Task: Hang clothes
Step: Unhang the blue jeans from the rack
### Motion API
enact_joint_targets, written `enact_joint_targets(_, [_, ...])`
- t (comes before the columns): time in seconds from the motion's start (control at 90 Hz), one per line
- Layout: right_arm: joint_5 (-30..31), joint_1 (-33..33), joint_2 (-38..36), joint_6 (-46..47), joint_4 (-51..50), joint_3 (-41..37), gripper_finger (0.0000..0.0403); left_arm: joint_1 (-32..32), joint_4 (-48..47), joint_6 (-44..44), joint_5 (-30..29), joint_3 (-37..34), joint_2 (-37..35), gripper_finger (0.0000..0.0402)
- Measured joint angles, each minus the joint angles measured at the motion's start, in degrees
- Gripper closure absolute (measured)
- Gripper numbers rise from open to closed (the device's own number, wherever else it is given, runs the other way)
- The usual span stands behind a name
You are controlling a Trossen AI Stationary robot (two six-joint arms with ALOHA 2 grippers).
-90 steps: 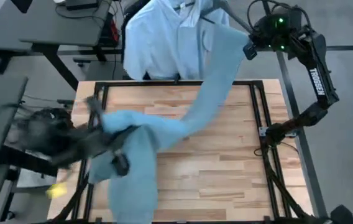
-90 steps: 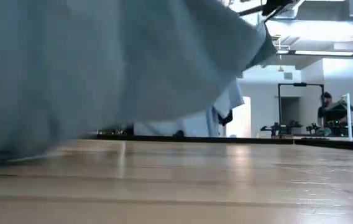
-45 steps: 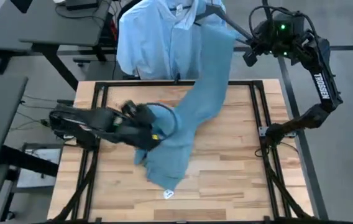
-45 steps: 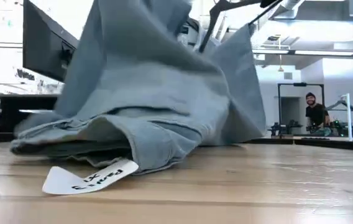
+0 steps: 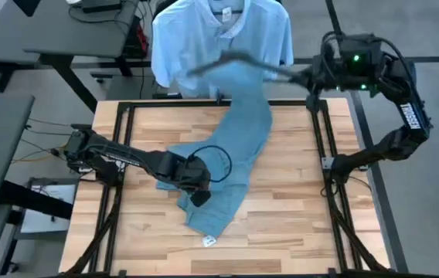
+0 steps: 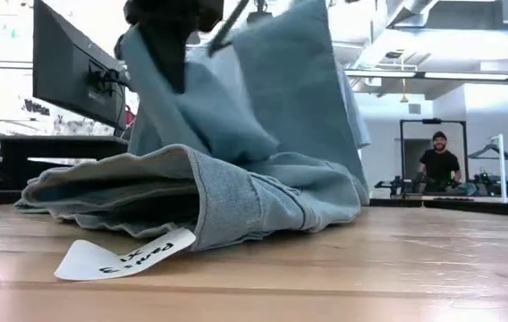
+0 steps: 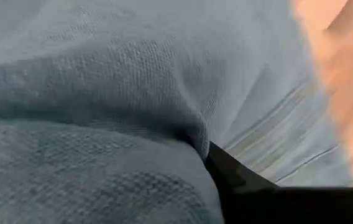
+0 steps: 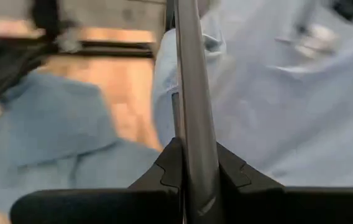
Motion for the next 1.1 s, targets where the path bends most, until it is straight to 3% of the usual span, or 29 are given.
enact_joint_targets(0.178, [5.99, 5.86, 2.76, -1.47, 0.77, 0.0, 0.0379, 3.35, 5.93, 1.89, -1.05, 4.23, -0.29, 0.0378])
enact_joint_targets(0.356, [27.31, 5.22, 3.61, -0.69, -0.03, 0.0, 0.0378, 5.16, 4.62, 5.17, -2.86, 9.08, -0.66, 0.0329])
enact_joint_targets(0.533, [25.43, 2.1, 1.83, 11.64, -10.93, -0.78, 0.0379, 5.09, 1.81, 7.11, -10.9, 10.14, -0.61, 0.0312])
enact_joint_targets(0.644, [25.39, 3.2, -0.62, 19.06, -15.62, -5.1, 0.0378, 5.14, 1.38, 11.28, -11.25, 10.14, -0.37, 0.0312])
enact_joint_targets(0.711, [25.98, 5.75, -3.51, 23.9, -16.05, -10.16, 0.0379, 5.26, 0.78, 15.4, -7.54, 10.14, -0.33, 0.0311])
enact_joint_targets(0.844, [25.07, 15.42, -9.56, 34.78, -16.23, -23.51, 0.0379, 6.11, 2.36, 26.32, 6.1, 10.13, -0.81, 0.0311])
enact_joint_targets(1.1, [27.91, 32.56, -13.68, 60.78, -16.32, -43.46, 0.0378, 8.7, 2.02, 34.19, 7.11, 10.12, -1.95, 0.0311])
